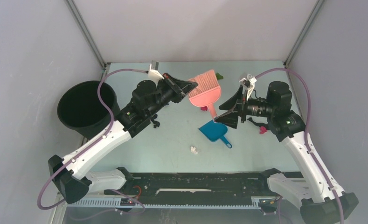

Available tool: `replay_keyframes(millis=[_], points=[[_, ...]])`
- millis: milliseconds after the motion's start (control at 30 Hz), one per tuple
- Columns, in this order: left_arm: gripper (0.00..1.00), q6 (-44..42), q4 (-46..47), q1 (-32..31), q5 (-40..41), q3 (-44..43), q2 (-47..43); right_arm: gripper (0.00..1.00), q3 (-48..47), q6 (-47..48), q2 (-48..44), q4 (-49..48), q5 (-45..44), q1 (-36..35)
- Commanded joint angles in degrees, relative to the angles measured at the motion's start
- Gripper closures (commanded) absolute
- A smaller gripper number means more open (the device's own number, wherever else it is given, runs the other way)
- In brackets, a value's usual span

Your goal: Sweep away the paper scraps from the table

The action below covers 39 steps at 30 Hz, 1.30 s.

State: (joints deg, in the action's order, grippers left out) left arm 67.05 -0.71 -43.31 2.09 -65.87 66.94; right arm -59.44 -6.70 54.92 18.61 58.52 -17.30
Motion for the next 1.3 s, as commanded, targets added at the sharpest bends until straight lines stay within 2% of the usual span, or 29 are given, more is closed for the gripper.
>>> replay_keyframes(millis=[0,100,200,233,333,367,467,500,567,600,667,700,767,833,933,1033,1100,1167,1267], points=[[1.0,2.3,5.0,0.3,-1.6,-1.6,-0.9,0.13,-0.2,2.4,-0.2,0.1,-5.0,-0.3],[1.0,2.5,5.5,0.3,-2.3,-1.5,-0.9,0.16,1.2,1.4,0.6,-1.0,-3.0,-0.4],[1.0,3.1,6.0,0.3,-3.9,-1.8,-0.5,0.24,2.2,0.6,1.5,-1.9,-0.6,-0.5],[1.0,3.2,6.2,0.3,-4.0,-1.7,-0.4,0.32,2.3,0.6,1.6,-2.0,0.4,-0.5],[1.0,2.5,6.2,0.4,-3.1,-1.4,-0.4,0.62,2.4,1.0,1.6,-2.3,4.1,-0.6],[1.0,2.1,6.2,0.4,-2.9,-1.3,-0.3,0.67,2.4,1.2,1.5,-2.1,4.6,-0.5],[1.0,1.7,6.2,0.5,-3.0,-0.9,-0.1,0.71,2.3,2.6,0.8,-0.5,4.8,-0.6],[1.0,1.3,6.2,0.6,-3.4,-0.9,0.1,0.77,2.4,3.1,0.6,0.2,4.8,-0.5],[1.0,-2.1,6.1,1.0,-5.6,-1.6,1.1,0.97,2.3,5.1,0.2,1.9,4.4,-0.2],[0.95,-5.6,5.1,1.4,-7.1,-2.6,1.6,1.0,2.4,6.3,-0.1,3.4,4.2,0.4],[0.6,-14.5,-2.6,2.4,-8.3,-5.6,2.7,1.0,1.9,11.2,-0.2,9.6,3.9,2.0],[0.47,-20.0,-8.5,2.7,-8.1,-7.2,3.1,1.0,0.7,15.5,0.2,14.5,3.4,2.6],[0.33,-30.8,-16.8,2.6,-5.5,-9.3,3.0,1.0,-1.1,24.3,1.1,24.0,0.9,3.4],[0.27,-40.2,-23.3,2.6,-3.9,-10.8,2.8,1.0,-2.8,33.0,1.9,33.2,-2.6,3.4],[0.15,-54.9,-27.3,1.5,-9.8,-11.0,1.5,1.0,-4.8,44.6,3.6,44.9,-8.3,2.8],[0.11,-65.6,-30.8,-2.0,-14.5,-10.5,0.7,1.0,-6.6,53.4,6.2,54.1,-12.6,1.7],[0.11,-69.9,-30.7,-2.8,-16.6,-8.3,0.4,1.0,-8.2,57.4,8.2,59.3,-12.7,1.5],[0.11,-71.8,-29.3,-2.8,-22.6,-5.9,0.6,1.0,-9.9,59.9,10.3,63.5,-11.1,1.3],[0.13,-69.9,-24.2,-3.2,-32.1,-2.4,1.4,1.0,-11.5,61.1,13.4,67.2,-9.4,0.2]])
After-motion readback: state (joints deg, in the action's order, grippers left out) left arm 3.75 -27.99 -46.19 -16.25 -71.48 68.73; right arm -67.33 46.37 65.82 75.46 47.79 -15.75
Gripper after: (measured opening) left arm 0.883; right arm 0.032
